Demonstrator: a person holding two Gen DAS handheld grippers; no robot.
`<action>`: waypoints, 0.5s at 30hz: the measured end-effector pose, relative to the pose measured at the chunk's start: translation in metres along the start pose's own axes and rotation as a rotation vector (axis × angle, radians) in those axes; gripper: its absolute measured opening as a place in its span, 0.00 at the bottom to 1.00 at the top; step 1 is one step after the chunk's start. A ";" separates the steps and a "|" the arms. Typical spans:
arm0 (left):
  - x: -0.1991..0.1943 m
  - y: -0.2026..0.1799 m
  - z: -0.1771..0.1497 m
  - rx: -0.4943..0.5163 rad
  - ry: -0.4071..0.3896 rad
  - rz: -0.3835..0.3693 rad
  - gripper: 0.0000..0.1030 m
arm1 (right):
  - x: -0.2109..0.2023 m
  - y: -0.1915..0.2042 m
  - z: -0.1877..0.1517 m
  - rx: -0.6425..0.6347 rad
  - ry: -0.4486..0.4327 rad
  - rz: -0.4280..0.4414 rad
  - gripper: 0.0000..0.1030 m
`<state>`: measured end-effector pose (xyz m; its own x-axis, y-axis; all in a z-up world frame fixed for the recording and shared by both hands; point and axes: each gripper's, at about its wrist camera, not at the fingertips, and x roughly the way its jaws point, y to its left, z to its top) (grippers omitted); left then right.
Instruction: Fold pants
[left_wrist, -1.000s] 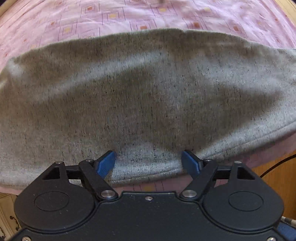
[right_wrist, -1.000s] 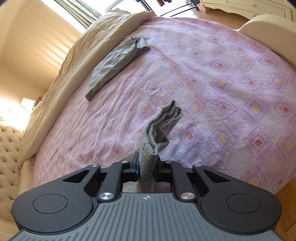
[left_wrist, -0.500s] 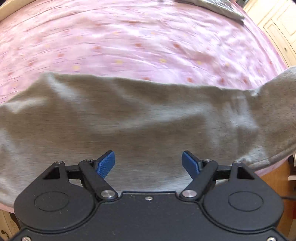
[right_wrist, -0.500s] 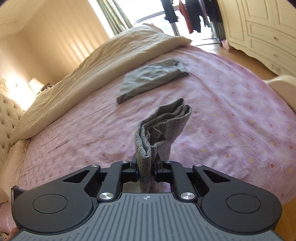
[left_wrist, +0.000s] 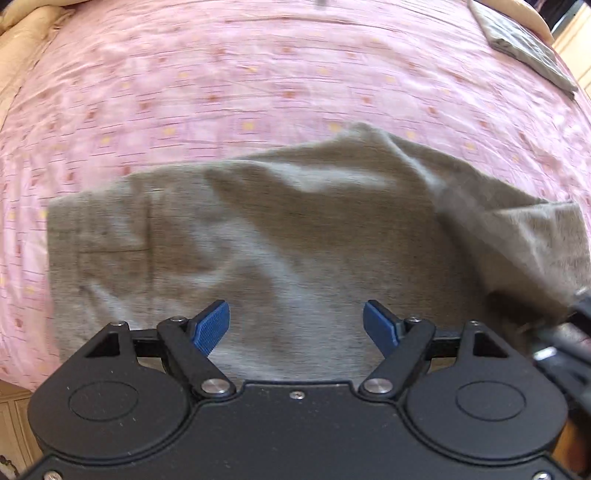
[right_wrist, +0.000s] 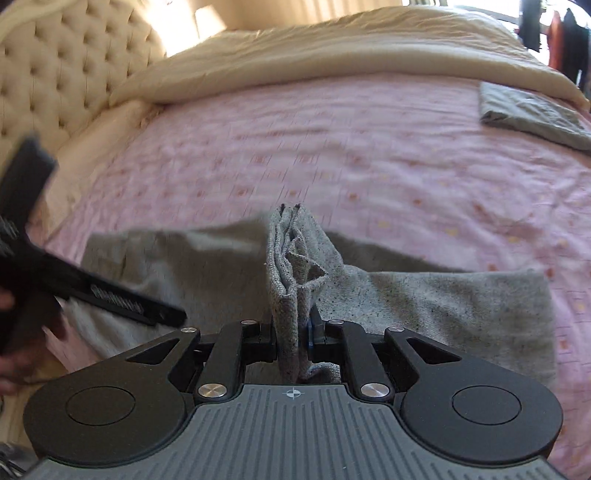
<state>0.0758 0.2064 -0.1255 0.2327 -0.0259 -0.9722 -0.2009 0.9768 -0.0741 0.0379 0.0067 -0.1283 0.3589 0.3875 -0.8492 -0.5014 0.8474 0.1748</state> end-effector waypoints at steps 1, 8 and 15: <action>-0.001 0.006 0.000 -0.004 -0.001 -0.003 0.77 | 0.010 0.004 -0.003 0.006 0.040 -0.003 0.23; -0.012 -0.012 0.013 0.067 -0.051 -0.066 0.77 | -0.019 -0.001 -0.009 0.081 0.006 0.076 0.35; 0.004 -0.082 0.019 0.178 -0.030 -0.167 0.78 | -0.065 -0.054 -0.016 0.197 -0.056 -0.060 0.35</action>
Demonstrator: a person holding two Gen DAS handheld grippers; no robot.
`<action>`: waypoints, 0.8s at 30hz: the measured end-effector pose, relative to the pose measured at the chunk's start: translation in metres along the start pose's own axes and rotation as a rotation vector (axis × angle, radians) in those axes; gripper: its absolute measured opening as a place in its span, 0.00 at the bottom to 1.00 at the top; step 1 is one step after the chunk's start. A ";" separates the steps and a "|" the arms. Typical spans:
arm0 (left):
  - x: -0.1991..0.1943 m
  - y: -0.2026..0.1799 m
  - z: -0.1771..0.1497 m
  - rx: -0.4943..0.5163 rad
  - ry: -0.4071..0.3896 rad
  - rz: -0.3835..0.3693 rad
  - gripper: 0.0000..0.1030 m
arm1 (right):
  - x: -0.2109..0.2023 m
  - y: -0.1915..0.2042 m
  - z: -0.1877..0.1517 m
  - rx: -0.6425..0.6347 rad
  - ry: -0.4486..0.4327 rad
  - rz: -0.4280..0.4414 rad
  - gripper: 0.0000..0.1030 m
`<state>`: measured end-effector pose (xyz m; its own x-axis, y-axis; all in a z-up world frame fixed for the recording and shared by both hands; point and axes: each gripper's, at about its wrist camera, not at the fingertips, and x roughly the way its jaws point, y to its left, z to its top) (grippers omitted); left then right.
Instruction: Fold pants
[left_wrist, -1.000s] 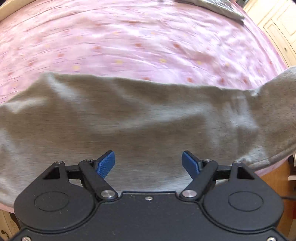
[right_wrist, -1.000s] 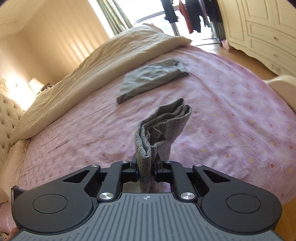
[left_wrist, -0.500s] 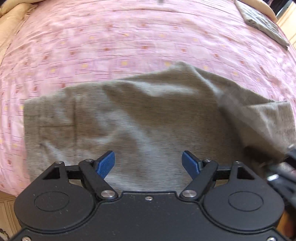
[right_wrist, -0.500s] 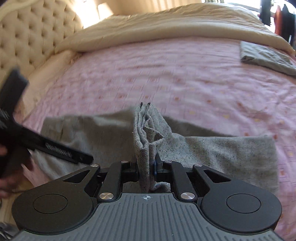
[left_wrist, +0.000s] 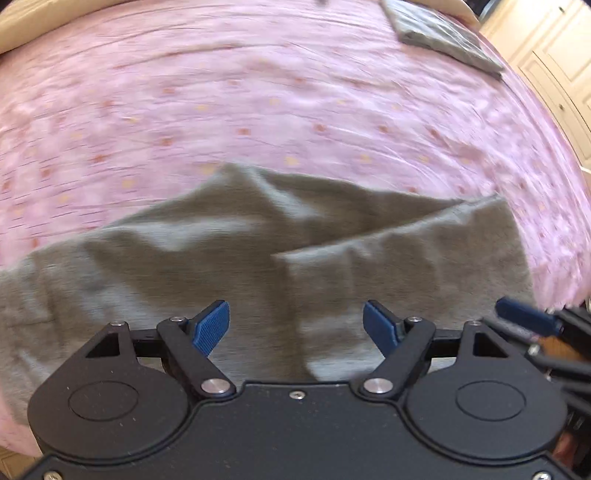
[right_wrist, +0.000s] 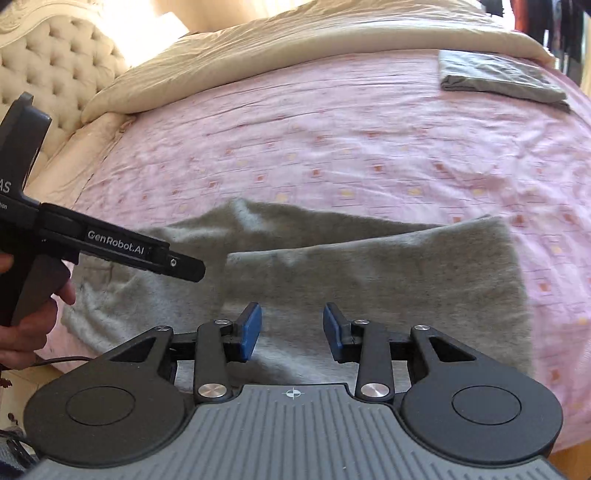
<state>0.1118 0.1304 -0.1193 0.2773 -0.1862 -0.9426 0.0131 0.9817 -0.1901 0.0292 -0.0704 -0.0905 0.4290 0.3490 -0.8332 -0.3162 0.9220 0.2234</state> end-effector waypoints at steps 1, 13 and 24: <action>0.007 -0.009 -0.001 0.015 0.014 0.001 0.78 | -0.001 -0.011 0.002 0.018 -0.002 -0.029 0.35; 0.073 -0.027 -0.037 -0.024 0.193 0.166 0.92 | 0.035 -0.112 0.085 0.007 0.041 -0.146 0.35; 0.079 -0.021 -0.039 -0.135 0.200 0.221 1.00 | 0.075 -0.129 0.059 -0.049 0.240 -0.062 0.34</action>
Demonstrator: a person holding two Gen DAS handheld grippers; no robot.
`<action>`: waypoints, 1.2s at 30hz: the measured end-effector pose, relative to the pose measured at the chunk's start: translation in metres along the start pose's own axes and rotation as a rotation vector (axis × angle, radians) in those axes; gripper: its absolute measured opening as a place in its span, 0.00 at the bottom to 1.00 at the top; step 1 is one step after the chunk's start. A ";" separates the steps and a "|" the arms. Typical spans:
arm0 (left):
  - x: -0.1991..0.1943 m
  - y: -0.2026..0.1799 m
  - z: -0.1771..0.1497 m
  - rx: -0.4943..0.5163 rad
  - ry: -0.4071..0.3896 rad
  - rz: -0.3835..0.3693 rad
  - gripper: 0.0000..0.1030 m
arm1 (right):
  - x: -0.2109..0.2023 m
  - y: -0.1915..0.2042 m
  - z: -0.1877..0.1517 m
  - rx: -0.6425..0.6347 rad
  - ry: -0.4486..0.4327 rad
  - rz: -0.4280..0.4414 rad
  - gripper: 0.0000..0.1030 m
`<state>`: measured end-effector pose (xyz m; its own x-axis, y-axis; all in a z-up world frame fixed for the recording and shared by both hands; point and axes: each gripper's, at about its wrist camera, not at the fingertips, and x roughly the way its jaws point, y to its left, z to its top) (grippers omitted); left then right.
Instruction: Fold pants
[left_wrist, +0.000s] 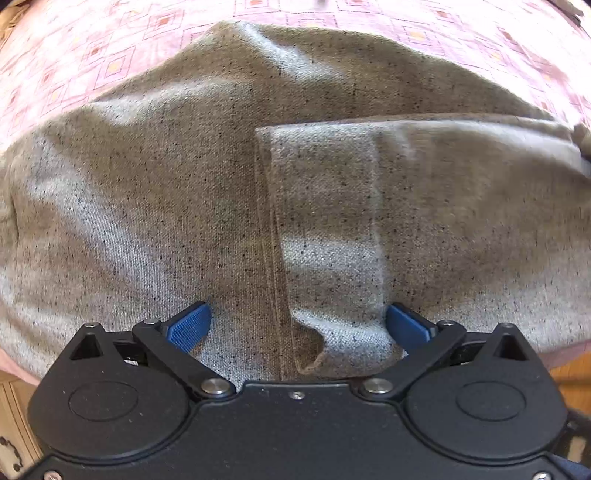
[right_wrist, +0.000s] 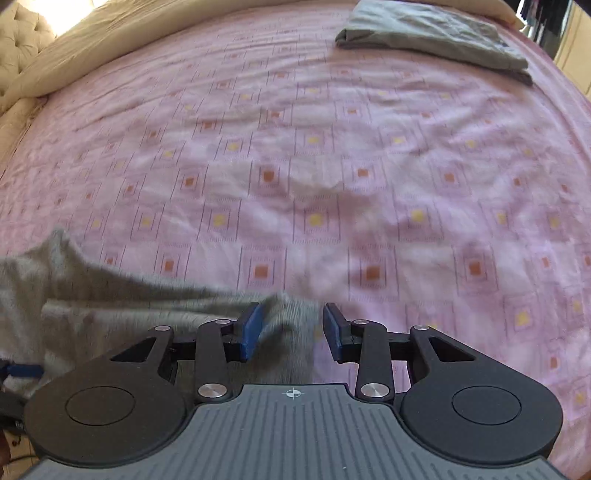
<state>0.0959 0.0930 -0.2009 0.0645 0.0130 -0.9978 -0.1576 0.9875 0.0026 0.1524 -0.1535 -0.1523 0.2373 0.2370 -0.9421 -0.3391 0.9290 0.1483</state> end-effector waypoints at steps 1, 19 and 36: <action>0.000 0.000 -0.001 -0.004 -0.001 0.002 1.00 | -0.002 0.001 -0.010 -0.018 0.017 0.012 0.34; 0.009 0.006 -0.004 -0.068 -0.006 0.017 1.00 | 0.010 -0.041 0.050 0.048 -0.050 -0.099 0.19; 0.007 0.004 -0.010 -0.088 -0.018 0.044 0.99 | -0.035 -0.015 -0.069 -0.051 0.033 0.024 0.20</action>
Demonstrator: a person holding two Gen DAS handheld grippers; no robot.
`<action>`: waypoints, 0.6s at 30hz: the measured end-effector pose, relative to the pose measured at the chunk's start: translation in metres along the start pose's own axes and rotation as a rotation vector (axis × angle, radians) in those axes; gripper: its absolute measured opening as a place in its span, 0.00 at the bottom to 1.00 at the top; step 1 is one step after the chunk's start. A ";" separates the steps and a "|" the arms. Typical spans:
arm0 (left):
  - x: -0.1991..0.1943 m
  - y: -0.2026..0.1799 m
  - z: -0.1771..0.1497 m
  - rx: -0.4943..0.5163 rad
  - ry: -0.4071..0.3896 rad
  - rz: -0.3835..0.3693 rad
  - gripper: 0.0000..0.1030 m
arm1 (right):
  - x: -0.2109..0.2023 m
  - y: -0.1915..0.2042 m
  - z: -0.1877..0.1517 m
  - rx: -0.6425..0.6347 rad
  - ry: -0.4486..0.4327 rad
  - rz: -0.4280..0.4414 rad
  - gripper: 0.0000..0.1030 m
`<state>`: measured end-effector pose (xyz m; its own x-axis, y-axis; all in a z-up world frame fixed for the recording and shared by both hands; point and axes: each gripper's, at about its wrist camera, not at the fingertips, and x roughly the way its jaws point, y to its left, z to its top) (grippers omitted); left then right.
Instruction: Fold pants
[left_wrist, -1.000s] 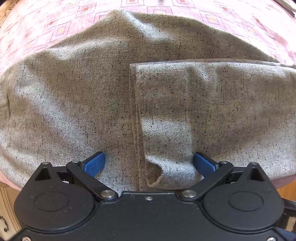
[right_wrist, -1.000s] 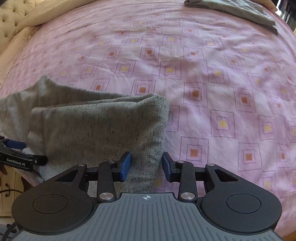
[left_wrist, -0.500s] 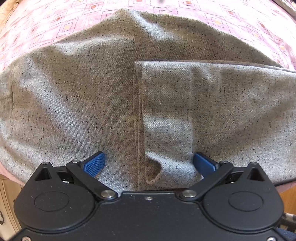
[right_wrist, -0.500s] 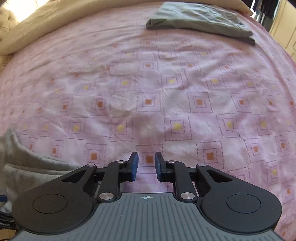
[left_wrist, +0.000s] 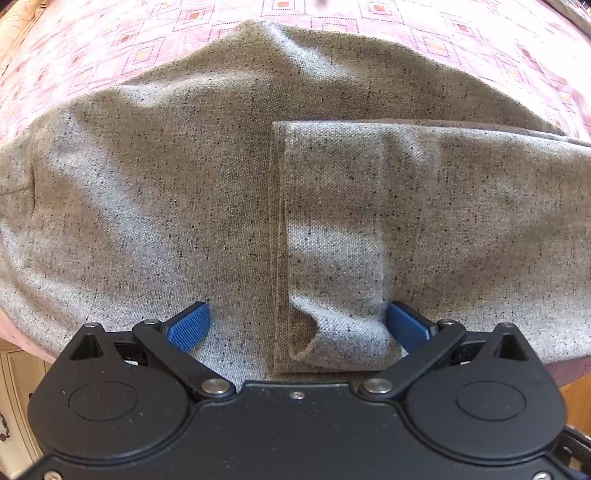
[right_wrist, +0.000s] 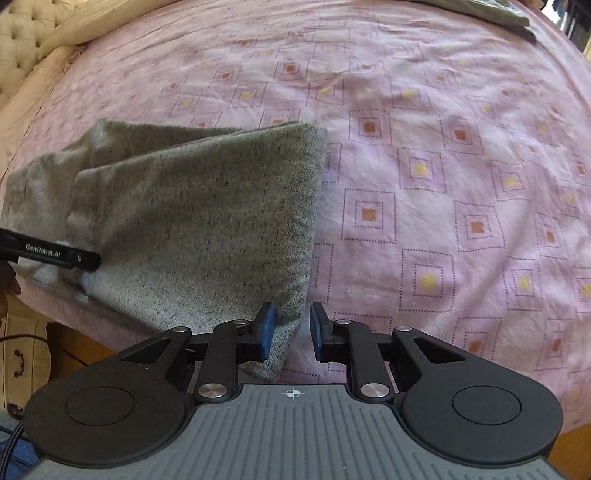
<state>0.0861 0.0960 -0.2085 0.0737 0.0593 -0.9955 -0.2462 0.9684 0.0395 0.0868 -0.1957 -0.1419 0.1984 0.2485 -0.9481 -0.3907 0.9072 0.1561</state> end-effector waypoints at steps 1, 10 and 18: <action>-0.002 0.000 -0.001 -0.004 -0.002 0.001 0.97 | -0.005 0.001 0.003 -0.002 -0.029 -0.007 0.20; -0.034 0.028 -0.024 -0.025 -0.092 -0.001 0.93 | -0.035 0.025 0.018 -0.029 -0.217 -0.020 0.20; -0.045 0.106 -0.041 -0.074 -0.122 -0.003 0.91 | -0.022 0.095 0.009 0.001 -0.219 0.016 0.20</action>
<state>0.0171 0.1861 -0.1626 0.1903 0.0897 -0.9776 -0.3160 0.9484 0.0255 0.0532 -0.1122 -0.1038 0.3826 0.3306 -0.8627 -0.3945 0.9028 0.1710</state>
